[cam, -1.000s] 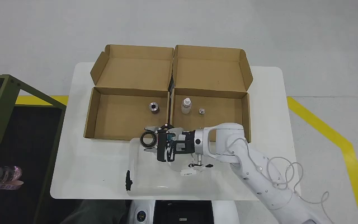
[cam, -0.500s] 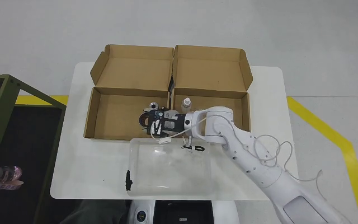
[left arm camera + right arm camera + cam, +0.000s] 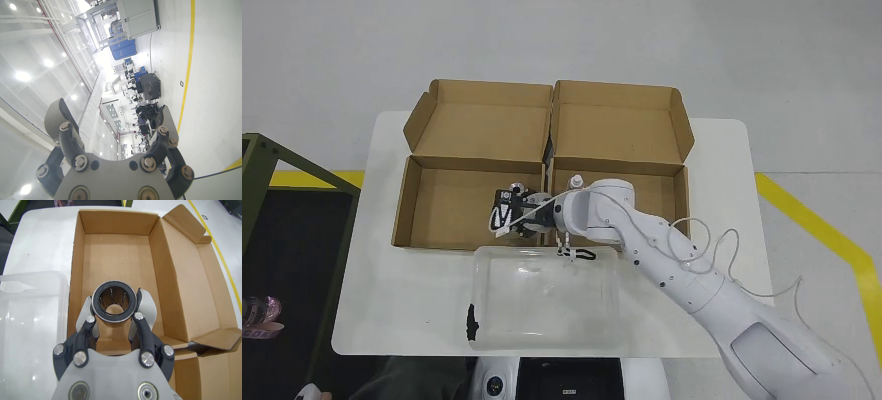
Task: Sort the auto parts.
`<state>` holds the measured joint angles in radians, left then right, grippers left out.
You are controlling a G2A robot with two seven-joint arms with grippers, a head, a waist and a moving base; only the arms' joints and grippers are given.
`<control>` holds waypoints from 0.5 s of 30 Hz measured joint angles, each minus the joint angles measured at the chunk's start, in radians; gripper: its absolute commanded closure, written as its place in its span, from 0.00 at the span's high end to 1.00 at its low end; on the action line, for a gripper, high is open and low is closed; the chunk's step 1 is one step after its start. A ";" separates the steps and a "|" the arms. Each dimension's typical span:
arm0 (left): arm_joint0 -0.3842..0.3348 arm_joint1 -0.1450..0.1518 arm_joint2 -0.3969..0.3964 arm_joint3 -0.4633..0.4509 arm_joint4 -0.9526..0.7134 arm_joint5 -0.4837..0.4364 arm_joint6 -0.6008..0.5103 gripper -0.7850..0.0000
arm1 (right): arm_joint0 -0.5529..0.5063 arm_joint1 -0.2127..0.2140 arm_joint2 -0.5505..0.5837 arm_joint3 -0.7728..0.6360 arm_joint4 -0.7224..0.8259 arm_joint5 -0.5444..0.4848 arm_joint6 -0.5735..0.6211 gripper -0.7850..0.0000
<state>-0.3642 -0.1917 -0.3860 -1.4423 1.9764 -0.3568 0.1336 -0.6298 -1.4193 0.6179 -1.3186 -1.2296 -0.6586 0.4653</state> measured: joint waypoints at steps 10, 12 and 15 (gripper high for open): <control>0.000 0.000 0.000 0.000 0.000 0.000 0.000 1.00 | 0.051 -0.048 -0.064 0.104 -0.002 0.010 0.012 0.21; 0.000 0.000 0.000 0.000 0.000 0.000 0.000 1.00 | 0.056 -0.056 -0.071 0.117 -0.006 0.012 0.013 0.24; 0.000 0.000 0.000 0.000 0.000 0.000 0.000 1.00 | 0.061 -0.064 -0.079 0.134 -0.011 0.010 0.016 0.33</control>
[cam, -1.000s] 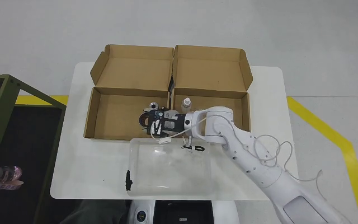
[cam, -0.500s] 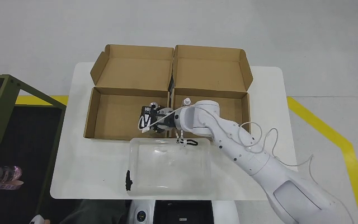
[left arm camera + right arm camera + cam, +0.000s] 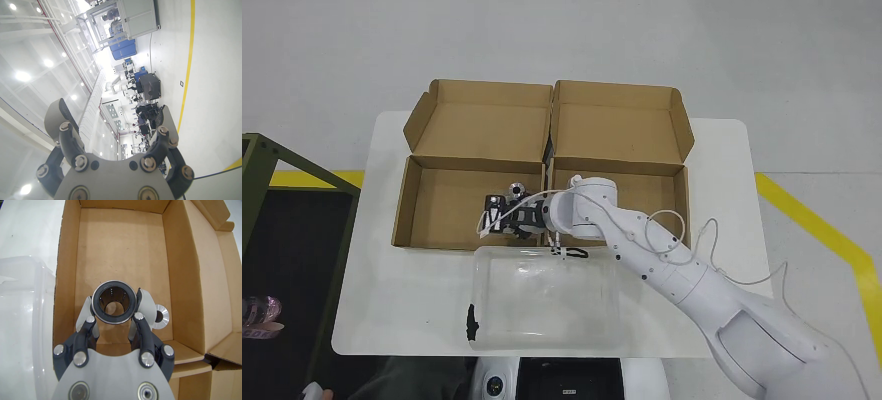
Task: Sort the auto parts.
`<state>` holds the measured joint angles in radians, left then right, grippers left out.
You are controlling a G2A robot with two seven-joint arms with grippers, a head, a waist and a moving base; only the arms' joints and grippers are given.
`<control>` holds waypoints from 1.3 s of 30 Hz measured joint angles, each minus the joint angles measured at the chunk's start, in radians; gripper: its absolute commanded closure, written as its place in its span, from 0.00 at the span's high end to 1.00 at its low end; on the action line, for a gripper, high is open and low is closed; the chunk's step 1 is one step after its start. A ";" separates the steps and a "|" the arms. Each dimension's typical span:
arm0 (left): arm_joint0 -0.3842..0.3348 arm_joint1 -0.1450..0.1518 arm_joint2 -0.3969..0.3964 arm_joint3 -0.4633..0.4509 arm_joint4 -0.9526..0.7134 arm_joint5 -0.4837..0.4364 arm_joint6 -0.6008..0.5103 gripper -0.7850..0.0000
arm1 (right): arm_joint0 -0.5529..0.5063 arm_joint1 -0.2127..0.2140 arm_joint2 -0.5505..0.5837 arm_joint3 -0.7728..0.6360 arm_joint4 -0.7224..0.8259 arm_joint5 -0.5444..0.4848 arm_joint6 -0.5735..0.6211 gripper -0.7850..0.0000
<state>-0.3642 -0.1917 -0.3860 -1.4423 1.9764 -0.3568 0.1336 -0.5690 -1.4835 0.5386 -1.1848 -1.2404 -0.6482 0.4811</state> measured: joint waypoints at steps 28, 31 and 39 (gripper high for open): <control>0.000 0.000 0.000 0.000 0.000 0.000 0.000 1.00 | -0.087 0.038 0.170 -0.271 -0.033 -0.030 -0.048 0.90; 0.000 0.000 0.000 0.000 0.000 0.000 0.000 1.00 | -0.133 0.057 0.225 -0.358 -0.038 -0.037 -0.054 0.92; 0.000 0.000 0.000 0.000 0.000 0.000 0.000 1.00 | -0.313 0.112 0.387 -0.571 -0.056 -0.059 -0.086 1.00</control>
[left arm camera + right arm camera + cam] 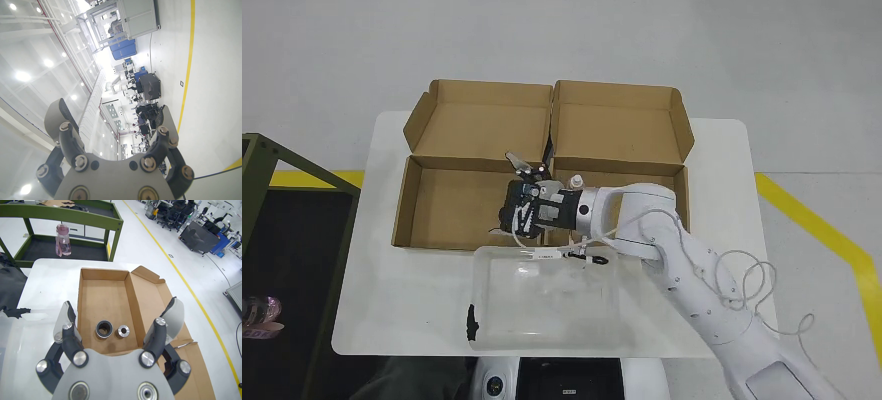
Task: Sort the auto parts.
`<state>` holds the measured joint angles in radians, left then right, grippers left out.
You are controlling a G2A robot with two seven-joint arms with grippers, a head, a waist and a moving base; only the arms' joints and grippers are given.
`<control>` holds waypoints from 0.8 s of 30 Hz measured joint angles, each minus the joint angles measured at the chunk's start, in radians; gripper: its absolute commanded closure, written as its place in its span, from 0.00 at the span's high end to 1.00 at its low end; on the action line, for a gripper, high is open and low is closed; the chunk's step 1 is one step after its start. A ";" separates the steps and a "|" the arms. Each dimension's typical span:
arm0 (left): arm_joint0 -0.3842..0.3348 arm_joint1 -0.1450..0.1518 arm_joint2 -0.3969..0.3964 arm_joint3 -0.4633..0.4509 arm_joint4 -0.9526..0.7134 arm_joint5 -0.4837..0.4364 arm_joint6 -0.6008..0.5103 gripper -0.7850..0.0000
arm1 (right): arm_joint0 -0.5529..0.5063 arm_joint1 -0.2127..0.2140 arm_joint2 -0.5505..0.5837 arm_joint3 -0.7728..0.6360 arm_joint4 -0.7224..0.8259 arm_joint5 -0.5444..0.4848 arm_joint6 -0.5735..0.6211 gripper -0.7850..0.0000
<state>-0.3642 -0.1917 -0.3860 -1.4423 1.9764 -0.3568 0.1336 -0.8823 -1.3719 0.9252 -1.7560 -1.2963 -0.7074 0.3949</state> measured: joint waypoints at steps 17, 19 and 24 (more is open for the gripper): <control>0.000 0.000 0.000 0.000 0.000 0.000 0.000 1.00 | -0.446 0.095 0.415 -0.259 -0.100 -0.036 -0.264 1.00; 0.000 0.000 0.000 0.000 0.000 0.000 0.000 1.00 | -0.489 0.101 0.451 -0.271 -0.115 -0.028 -0.309 1.00; 0.000 0.000 0.000 0.000 0.000 0.000 0.000 1.00 | -0.597 0.112 0.544 -0.264 -0.149 0.024 -0.463 1.00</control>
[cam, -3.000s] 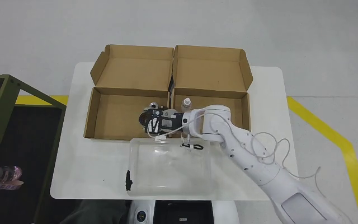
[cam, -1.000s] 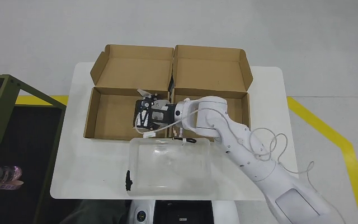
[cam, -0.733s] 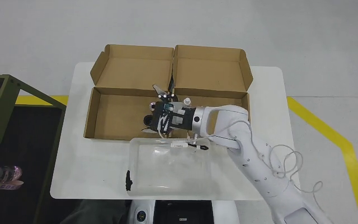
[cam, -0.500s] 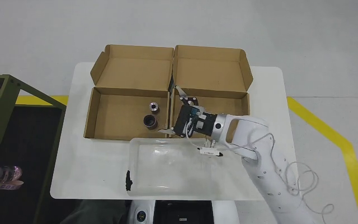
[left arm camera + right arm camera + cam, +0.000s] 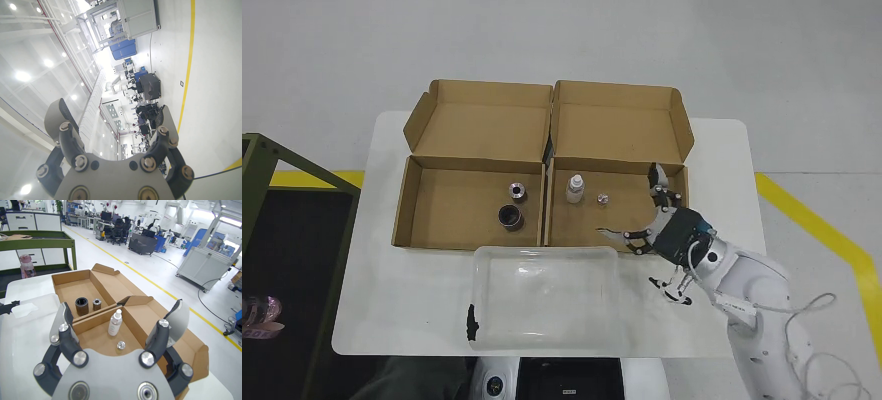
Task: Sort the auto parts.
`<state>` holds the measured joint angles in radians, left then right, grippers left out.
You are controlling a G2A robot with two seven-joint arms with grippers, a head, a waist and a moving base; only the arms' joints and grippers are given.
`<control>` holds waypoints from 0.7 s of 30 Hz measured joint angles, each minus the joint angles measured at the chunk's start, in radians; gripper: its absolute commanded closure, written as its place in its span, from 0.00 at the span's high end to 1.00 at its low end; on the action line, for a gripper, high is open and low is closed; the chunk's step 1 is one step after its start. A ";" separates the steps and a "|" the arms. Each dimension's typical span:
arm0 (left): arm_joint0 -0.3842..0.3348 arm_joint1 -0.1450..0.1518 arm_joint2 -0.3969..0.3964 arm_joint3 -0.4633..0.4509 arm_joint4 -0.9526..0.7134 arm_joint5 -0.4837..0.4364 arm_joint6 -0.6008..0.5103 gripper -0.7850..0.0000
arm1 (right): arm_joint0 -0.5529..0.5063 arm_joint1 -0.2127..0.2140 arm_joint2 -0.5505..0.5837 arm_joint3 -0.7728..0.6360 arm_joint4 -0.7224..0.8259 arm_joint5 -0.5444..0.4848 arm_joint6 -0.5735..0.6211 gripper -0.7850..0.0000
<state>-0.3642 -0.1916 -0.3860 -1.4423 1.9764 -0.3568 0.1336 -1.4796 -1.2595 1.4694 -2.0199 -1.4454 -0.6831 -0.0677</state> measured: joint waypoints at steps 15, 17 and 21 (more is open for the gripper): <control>0.000 0.000 0.000 0.000 0.000 0.000 0.000 1.00 | -0.175 0.020 0.179 0.039 -0.048 0.143 -0.170 1.00; 0.000 0.000 0.000 0.000 0.000 0.000 0.000 1.00 | -0.188 0.022 0.195 0.045 -0.042 0.157 -0.181 1.00; 0.000 0.000 0.000 0.000 0.000 0.000 0.000 1.00 | -0.208 0.025 0.216 0.055 -0.034 0.166 -0.185 1.00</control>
<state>-0.3642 -0.1917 -0.3860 -1.4423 1.9764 -0.3568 0.1336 -1.6877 -1.2348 1.6858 -1.9650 -1.4791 -0.5174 -0.2522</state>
